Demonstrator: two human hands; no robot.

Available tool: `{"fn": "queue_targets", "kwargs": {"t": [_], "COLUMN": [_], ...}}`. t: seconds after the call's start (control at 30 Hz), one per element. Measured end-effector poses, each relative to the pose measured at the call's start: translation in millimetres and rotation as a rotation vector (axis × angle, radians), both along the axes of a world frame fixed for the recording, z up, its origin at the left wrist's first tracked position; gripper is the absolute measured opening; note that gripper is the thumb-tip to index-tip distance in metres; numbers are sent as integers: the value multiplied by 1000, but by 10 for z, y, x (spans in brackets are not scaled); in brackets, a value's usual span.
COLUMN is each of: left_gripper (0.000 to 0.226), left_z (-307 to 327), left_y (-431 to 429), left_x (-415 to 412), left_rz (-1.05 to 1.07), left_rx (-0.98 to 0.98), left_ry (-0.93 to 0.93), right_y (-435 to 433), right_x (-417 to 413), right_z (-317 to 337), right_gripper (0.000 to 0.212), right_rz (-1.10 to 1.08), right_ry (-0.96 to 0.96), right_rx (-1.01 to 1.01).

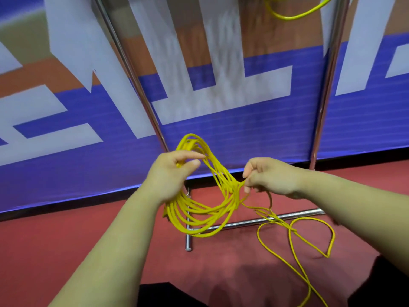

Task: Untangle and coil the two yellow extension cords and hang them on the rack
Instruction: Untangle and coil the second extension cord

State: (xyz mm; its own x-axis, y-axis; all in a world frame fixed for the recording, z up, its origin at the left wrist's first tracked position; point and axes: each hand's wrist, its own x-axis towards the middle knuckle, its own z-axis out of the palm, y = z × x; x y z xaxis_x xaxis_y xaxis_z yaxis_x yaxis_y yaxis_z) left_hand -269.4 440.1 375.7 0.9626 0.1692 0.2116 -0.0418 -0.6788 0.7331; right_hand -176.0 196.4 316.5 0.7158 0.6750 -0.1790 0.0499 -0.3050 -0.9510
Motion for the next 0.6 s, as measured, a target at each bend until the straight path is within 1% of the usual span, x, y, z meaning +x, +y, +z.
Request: {"fn": "queue_targets", "kwargs": {"t": [0.07, 0.17, 0.33, 0.53, 0.57, 0.6], "left_gripper": [14, 13, 16, 29, 30, 26], "left_z": [-19, -60, -165, -227, -223, -215], "left_y": [-226, -476, -795, -1023, -1046, -1071], "left_x": [19, 39, 71, 163, 167, 170], "left_rz": [-105, -179, -247, -287, -292, -299], "left_rx": [75, 74, -16, -160, -184, -207], "left_ry": [55, 117, 137, 209, 215, 213], "right_y": [-50, -177, -398, -540, -564, -584], "right_x": [-65, -88, -92, -59, -49, -46], "right_z": [143, 302, 468, 564, 572, 581], "right_gripper": [19, 20, 22, 21, 21, 21], "right_rz": [33, 43, 31, 20, 19, 23], "right_ry": [-49, -128, -173, -225, -231, -239], "right_rx": [34, 62, 96, 110, 113, 116]}}
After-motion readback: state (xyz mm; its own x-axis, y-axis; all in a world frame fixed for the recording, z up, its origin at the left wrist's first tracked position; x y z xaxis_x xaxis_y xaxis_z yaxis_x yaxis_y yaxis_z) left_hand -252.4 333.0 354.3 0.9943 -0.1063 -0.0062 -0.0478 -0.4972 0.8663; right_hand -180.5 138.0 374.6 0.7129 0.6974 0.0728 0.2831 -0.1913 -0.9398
